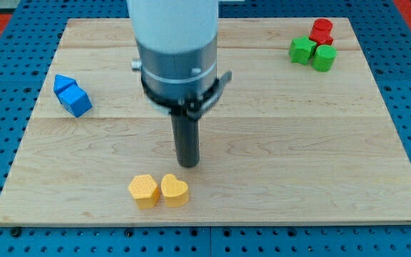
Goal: Slide the blue cube towards the yellow hexagon
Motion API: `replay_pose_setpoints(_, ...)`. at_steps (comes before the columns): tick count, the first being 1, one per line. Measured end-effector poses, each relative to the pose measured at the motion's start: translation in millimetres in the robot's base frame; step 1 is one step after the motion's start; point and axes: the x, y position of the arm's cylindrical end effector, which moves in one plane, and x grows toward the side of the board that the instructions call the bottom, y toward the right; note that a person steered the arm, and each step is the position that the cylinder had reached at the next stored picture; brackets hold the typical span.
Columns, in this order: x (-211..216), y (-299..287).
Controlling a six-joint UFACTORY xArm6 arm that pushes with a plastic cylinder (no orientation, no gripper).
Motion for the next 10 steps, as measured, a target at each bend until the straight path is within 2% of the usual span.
replay_pose_setpoints(1, -62.1, -56.7)
replay_pose_setpoints(2, -105.2, -127.7)
replay_pose_setpoints(3, -165.3, -171.2)
replay_pose_setpoints(4, -198.0, -213.8)
replay_pose_setpoints(5, -146.0, -227.1)
replay_pose_setpoints(7, -83.9, -147.7)
replay_pose_setpoints(8, -67.0, -148.6)
replay_pose_setpoints(9, -44.8, -179.7)
replay_pose_setpoints(10, -11.8, -150.9)
